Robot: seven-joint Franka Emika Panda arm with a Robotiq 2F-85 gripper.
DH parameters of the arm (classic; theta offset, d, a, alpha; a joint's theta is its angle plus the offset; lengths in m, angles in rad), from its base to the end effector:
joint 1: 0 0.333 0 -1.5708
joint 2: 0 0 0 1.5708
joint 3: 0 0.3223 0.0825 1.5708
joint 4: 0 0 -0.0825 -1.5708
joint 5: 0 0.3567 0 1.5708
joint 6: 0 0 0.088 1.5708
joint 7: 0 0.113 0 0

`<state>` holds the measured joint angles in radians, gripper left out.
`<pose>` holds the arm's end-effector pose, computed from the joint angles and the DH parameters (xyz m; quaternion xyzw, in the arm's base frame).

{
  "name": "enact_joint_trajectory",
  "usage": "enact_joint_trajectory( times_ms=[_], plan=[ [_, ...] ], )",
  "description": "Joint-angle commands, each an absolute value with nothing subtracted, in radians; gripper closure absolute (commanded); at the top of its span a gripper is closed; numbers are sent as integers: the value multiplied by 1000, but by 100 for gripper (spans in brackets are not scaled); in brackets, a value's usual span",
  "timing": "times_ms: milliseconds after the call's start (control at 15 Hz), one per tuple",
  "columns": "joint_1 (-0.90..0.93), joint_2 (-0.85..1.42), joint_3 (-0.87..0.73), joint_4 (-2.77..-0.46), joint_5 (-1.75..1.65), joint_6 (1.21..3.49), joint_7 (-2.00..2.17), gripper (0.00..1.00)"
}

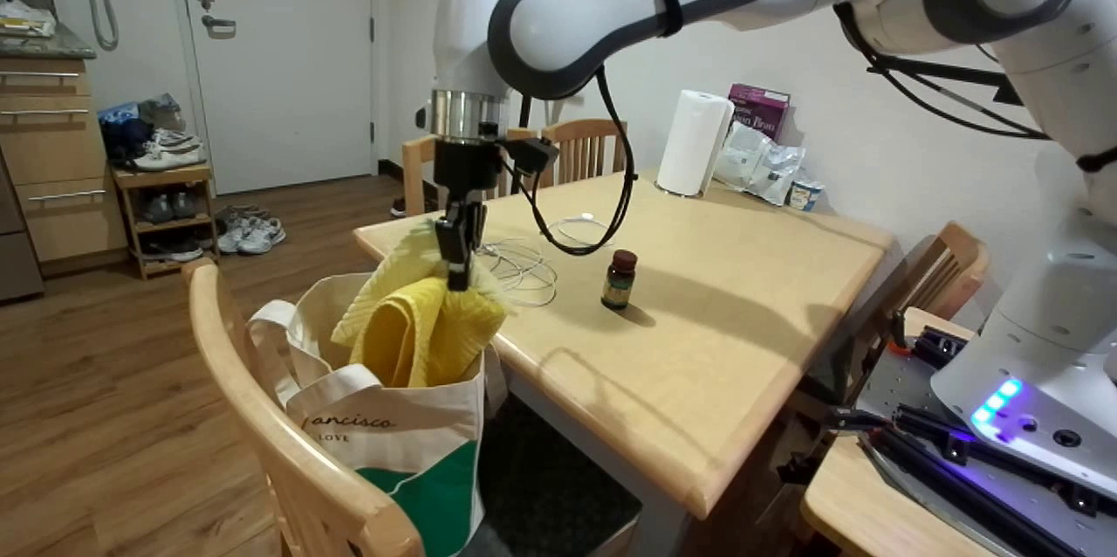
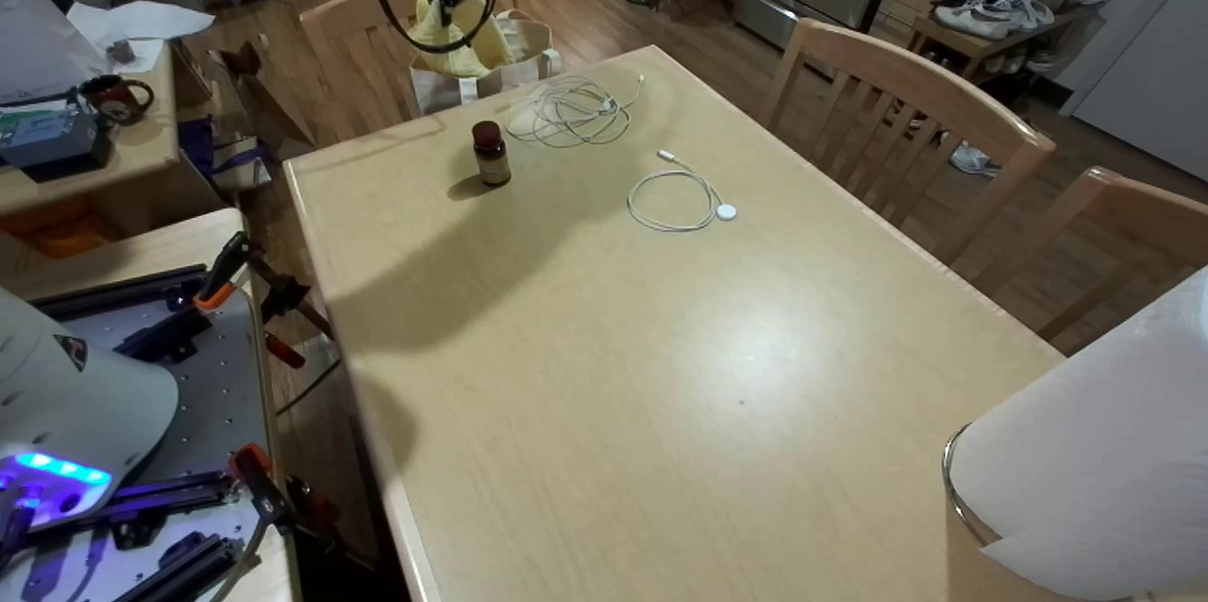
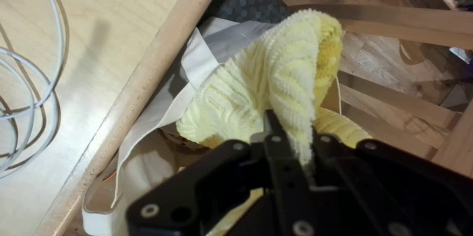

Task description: Take the yellow towel from the table and place it in the white bag on the chair

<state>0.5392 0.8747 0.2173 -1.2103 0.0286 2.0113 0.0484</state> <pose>0.5605 0.4705 0.2635 -0.9469 -0.3052 0.0634 0.0782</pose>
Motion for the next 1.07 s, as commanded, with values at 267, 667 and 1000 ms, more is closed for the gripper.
enact_joint_trajectory(
  times_ms=[267,667,1000],
  plan=[
    [560,965,217,-1045,-47,1819,-19,97],
    [555,1015,238,-974,-70,1830,-243,97],
    [540,1049,274,-936,-34,1859,-420,81]
  ],
)
